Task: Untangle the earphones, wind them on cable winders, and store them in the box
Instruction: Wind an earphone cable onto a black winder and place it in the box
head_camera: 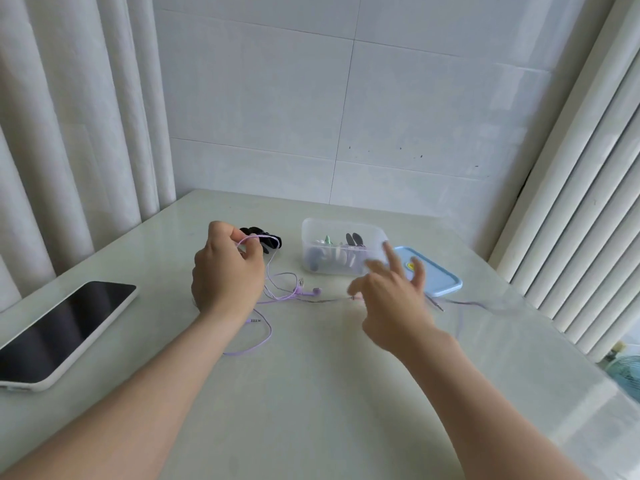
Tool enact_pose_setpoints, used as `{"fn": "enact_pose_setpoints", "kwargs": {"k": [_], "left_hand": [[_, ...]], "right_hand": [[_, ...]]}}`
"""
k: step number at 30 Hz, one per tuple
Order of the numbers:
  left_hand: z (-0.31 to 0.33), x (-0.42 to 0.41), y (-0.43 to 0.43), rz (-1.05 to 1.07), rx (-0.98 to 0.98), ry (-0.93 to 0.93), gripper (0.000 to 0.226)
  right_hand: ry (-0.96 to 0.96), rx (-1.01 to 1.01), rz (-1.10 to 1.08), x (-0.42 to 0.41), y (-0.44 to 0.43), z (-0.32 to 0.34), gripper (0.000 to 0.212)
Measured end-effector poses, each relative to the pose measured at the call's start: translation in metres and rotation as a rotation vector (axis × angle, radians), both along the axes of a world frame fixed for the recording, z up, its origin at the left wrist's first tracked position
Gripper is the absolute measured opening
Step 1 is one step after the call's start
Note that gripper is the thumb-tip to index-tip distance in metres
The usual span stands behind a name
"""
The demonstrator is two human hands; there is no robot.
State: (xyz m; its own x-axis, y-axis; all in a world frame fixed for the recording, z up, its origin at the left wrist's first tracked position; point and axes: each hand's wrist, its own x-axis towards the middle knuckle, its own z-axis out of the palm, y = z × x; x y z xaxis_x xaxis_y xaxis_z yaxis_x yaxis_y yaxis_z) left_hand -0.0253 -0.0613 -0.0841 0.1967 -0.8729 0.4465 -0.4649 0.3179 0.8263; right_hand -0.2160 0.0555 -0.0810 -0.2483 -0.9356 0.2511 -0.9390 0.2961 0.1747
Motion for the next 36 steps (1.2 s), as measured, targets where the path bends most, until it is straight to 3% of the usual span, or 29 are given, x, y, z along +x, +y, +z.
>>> {"fn": "enact_pose_setpoints", "kwargs": {"k": [3,6,11,16,19,23,28,30,33,36], "left_hand": [[0.004,-0.002,0.002,-0.020,0.007,0.034,0.017],[0.009,-0.002,0.001,-0.072,0.090,0.139,0.017],[0.015,-0.001,0.003,-0.143,0.267,0.376,0.037],[0.021,-0.002,0.007,-0.318,0.336,0.558,0.052],[0.019,-0.002,0.005,-0.297,0.245,0.531,0.054],[0.018,-0.002,0.006,-0.244,0.067,0.399,0.040],[0.022,-0.002,0.015,-0.251,0.021,0.386,0.032],[0.021,-0.002,0.015,-0.269,0.011,0.386,0.027],[0.020,-0.001,0.013,-0.278,0.027,0.419,0.016],[0.021,-0.001,0.012,-0.286,0.070,0.506,0.012]], "right_hand": [[-0.217,0.018,0.193,0.008,-0.004,-0.008,0.040],[-0.274,-0.058,0.240,0.008,-0.004,-0.008,0.024],[-0.441,-0.208,0.204,0.006,-0.005,-0.008,0.021],[-0.447,-0.058,0.280,0.010,-0.002,-0.006,0.029],[-0.464,-0.066,0.266,0.016,-0.005,-0.009,0.022],[-0.426,-0.088,0.177,0.021,-0.007,-0.010,0.016],[-0.323,-0.053,0.164,0.025,-0.004,-0.011,0.015],[-0.479,-0.143,0.131,0.026,-0.001,-0.008,0.015],[-0.863,-0.418,0.022,0.023,0.001,0.005,0.023],[-1.485,-0.726,-0.087,0.020,-0.001,0.021,0.032]]}}
